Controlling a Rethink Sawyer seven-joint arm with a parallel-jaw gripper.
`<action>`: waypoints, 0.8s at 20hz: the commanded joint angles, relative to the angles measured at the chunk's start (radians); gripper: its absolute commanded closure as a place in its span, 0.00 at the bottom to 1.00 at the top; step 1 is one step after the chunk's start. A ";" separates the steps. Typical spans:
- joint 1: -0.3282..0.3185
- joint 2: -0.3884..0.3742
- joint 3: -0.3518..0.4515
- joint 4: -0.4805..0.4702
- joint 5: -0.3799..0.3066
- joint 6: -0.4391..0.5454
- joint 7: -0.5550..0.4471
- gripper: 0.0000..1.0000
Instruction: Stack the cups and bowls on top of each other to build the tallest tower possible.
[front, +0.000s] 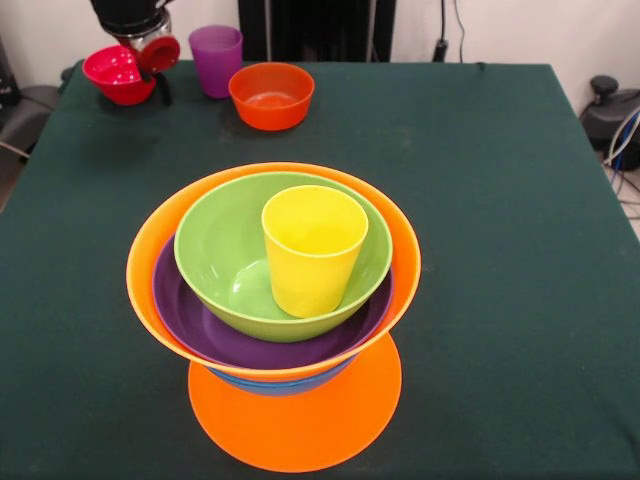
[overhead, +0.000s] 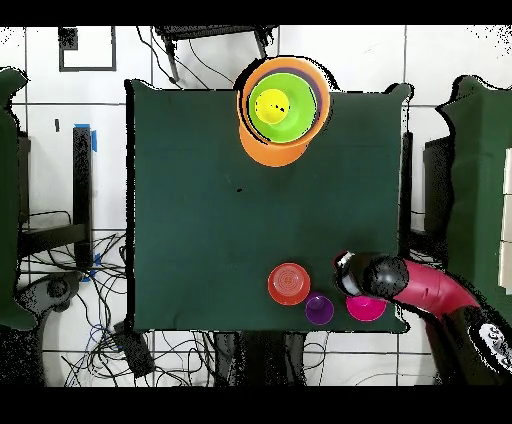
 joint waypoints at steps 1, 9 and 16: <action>0.014 0.092 0.086 -0.072 -0.087 -0.140 -0.100 0.00; 0.027 0.107 0.070 -0.094 -0.108 -0.140 -0.108 0.00; 0.025 0.096 0.081 -0.094 -0.101 -0.111 -0.115 0.00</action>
